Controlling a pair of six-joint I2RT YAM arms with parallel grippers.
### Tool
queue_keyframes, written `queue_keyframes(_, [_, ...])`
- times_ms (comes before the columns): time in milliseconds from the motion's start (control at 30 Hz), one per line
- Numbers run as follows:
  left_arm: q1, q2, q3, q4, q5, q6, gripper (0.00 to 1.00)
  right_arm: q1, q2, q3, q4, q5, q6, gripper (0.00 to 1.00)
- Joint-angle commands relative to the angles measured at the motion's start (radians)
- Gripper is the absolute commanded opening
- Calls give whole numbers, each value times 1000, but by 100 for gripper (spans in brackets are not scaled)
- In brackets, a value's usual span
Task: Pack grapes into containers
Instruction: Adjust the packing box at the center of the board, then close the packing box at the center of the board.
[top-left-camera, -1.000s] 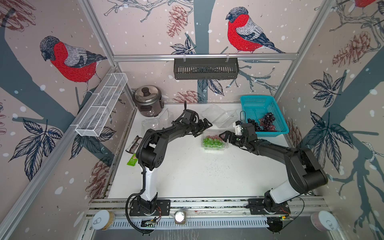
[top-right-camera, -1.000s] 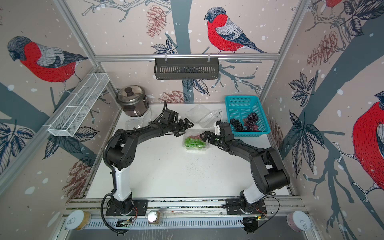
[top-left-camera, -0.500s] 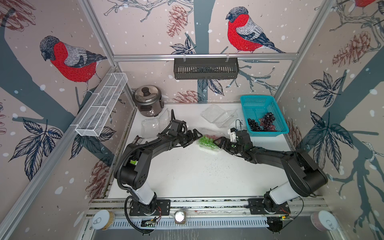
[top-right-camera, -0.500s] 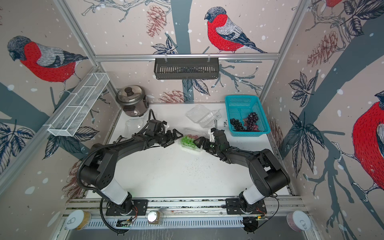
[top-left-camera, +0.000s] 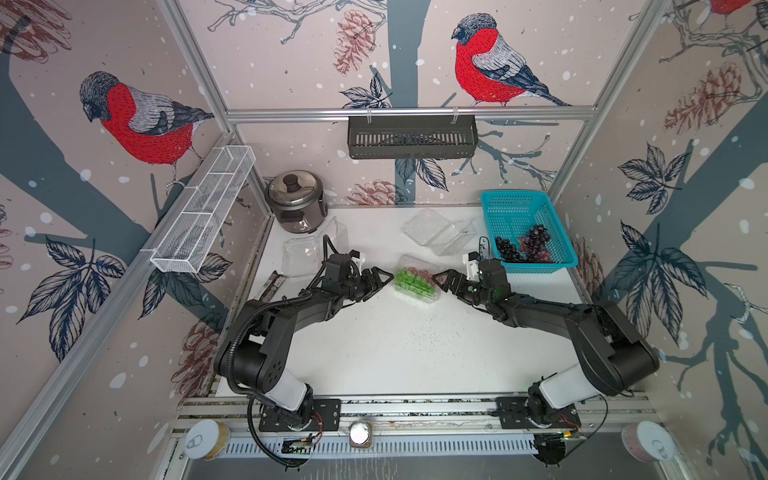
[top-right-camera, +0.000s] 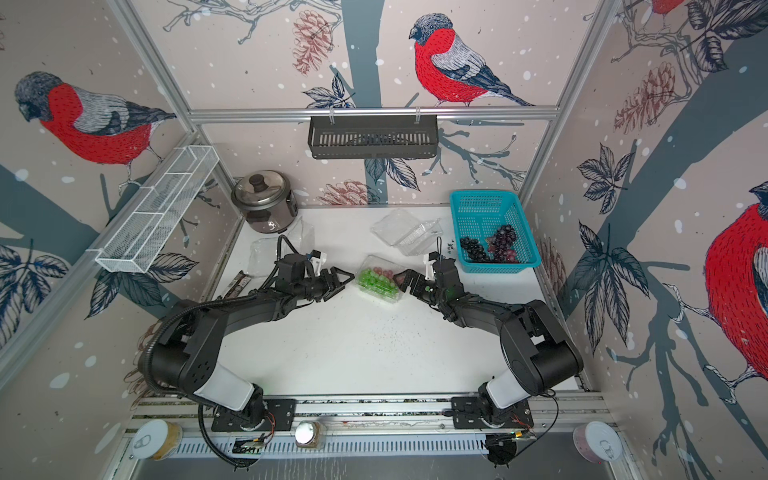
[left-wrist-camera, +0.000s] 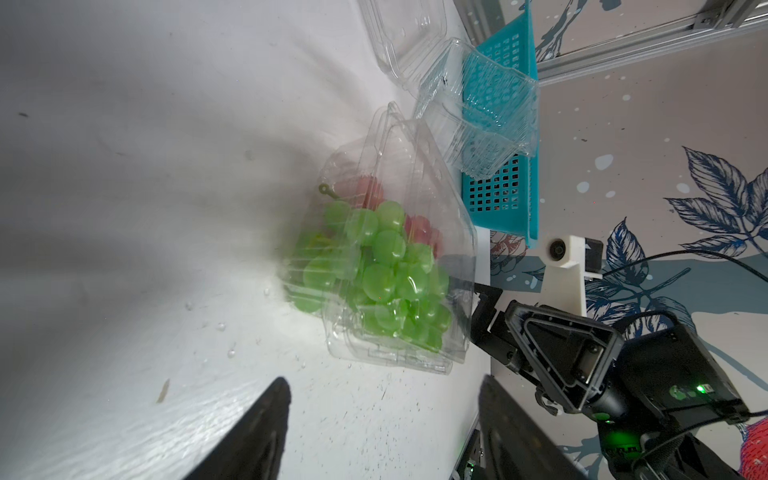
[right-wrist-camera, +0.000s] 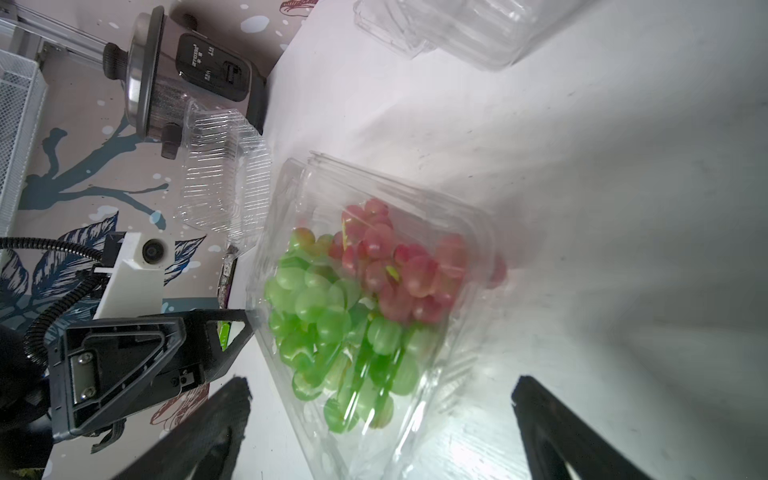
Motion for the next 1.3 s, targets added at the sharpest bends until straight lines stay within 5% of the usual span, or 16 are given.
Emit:
queue_keyframes(0, [3,21,-9,147,12,-38,60,-10,27,27,-16,-1,-72,100])
queue_keyframes(267, [4,82,-23,228,17,-67,44,-11,84,53,22,-24,-79,100])
queue_keyframes(1267, [4,200,-25,359,6,-119,22,-19,97,71,18,-14,-105,100])
